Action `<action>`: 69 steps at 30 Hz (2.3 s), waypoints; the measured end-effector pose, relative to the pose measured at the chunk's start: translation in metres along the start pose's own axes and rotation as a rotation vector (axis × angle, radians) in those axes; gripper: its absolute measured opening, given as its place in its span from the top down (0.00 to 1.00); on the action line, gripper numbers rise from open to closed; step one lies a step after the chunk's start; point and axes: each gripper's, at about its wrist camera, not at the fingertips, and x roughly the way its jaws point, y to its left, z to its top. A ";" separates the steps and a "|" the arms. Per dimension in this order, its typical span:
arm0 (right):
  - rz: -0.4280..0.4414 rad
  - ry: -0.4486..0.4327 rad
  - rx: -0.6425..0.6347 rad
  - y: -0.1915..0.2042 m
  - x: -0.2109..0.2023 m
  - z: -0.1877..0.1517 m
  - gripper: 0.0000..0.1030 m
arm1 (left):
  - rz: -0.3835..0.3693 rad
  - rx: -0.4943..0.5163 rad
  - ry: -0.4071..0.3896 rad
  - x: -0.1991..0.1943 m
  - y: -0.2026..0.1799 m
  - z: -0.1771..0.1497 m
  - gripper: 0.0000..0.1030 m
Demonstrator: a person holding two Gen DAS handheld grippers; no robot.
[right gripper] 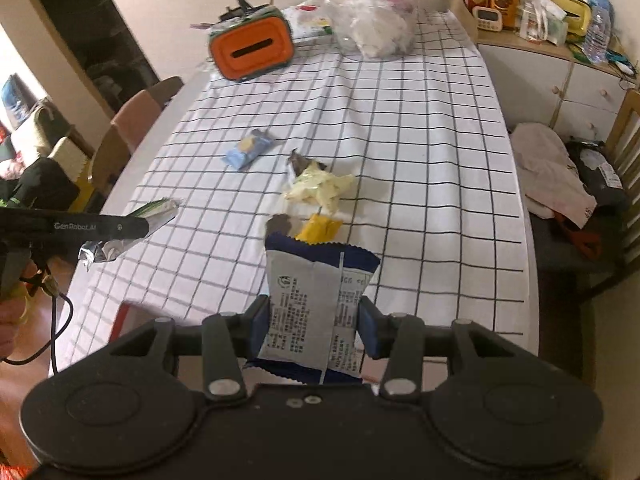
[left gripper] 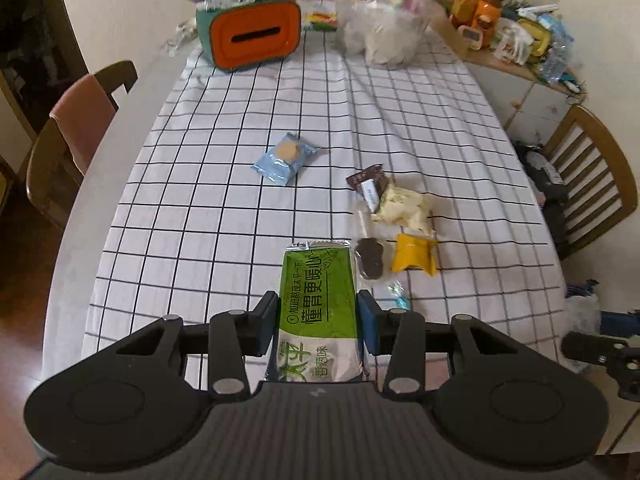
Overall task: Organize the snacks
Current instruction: 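Carry both held packets over the white box and open both tools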
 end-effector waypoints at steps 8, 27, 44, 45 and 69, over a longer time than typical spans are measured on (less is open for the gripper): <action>0.066 0.022 -0.041 0.015 -0.014 -0.027 0.56 | -0.053 0.055 0.001 -0.028 -0.025 -0.045 0.60; 0.074 0.144 -0.092 0.036 0.022 -0.085 0.56 | -0.073 0.051 0.153 0.008 -0.053 -0.114 0.60; 0.000 0.266 -0.124 0.041 0.073 -0.089 0.56 | -0.073 0.001 0.322 0.049 -0.048 -0.123 0.60; -0.001 0.269 -0.125 0.042 0.075 -0.089 0.56 | -0.074 -0.006 0.337 0.052 -0.047 -0.124 0.60; 0.058 0.187 -0.075 0.038 0.036 -0.076 0.40 | -0.095 0.062 0.271 0.029 -0.050 -0.116 0.55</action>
